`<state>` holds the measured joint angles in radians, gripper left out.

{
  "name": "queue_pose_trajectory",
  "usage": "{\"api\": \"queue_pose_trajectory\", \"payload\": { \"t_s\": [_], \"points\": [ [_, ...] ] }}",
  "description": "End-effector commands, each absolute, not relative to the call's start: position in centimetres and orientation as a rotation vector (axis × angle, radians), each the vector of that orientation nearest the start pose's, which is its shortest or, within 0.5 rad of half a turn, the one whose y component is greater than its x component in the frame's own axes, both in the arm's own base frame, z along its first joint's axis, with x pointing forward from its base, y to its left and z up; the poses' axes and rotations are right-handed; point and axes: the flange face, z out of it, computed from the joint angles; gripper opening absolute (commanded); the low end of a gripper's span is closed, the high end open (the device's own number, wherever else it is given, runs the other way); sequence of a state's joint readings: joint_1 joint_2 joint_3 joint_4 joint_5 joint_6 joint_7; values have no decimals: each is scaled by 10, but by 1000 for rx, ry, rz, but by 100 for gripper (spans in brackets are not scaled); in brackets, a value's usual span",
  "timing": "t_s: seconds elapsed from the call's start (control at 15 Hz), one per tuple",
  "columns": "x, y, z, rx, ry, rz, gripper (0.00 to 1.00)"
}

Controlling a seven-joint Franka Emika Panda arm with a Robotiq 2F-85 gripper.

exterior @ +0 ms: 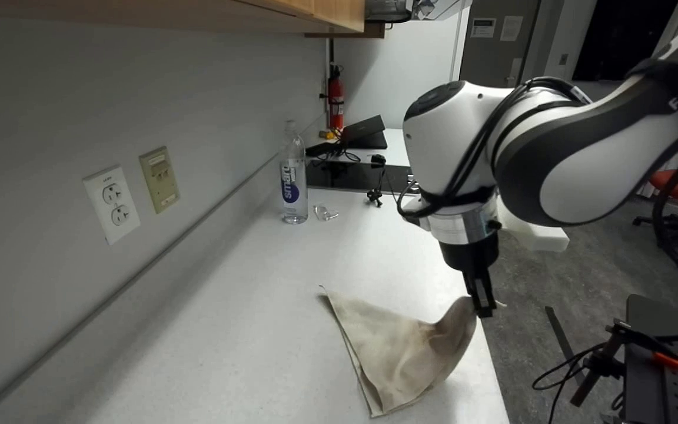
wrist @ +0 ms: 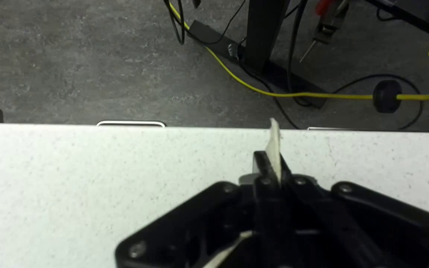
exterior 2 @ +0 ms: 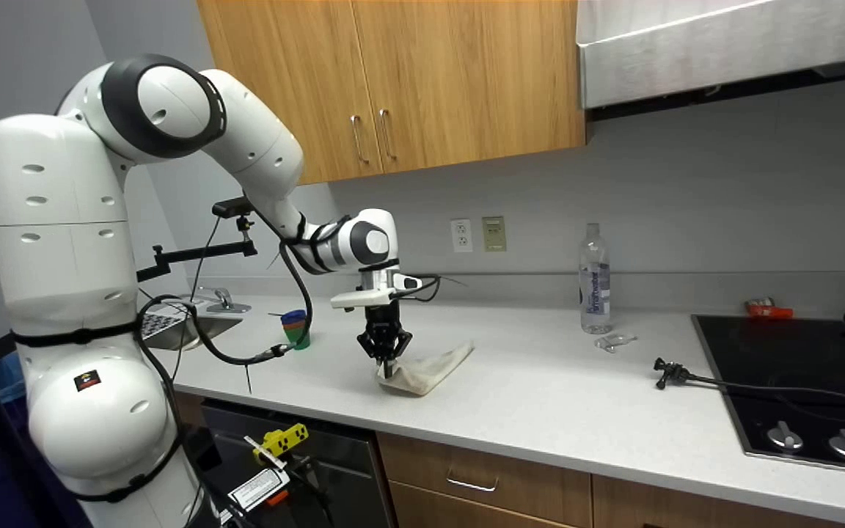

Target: Fold the table cloth.

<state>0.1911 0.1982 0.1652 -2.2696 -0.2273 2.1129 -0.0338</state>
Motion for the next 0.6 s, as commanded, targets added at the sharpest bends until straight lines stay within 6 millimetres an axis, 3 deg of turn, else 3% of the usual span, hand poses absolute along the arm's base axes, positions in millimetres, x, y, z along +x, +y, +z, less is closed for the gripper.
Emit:
{"api": "queue_pose_trajectory", "payload": {
  "t_s": [0.0,0.53],
  "points": [
    [485,176,269,-3177,-940,475,1],
    [548,185,217,-3180,-845,238,1]
  ]
}}
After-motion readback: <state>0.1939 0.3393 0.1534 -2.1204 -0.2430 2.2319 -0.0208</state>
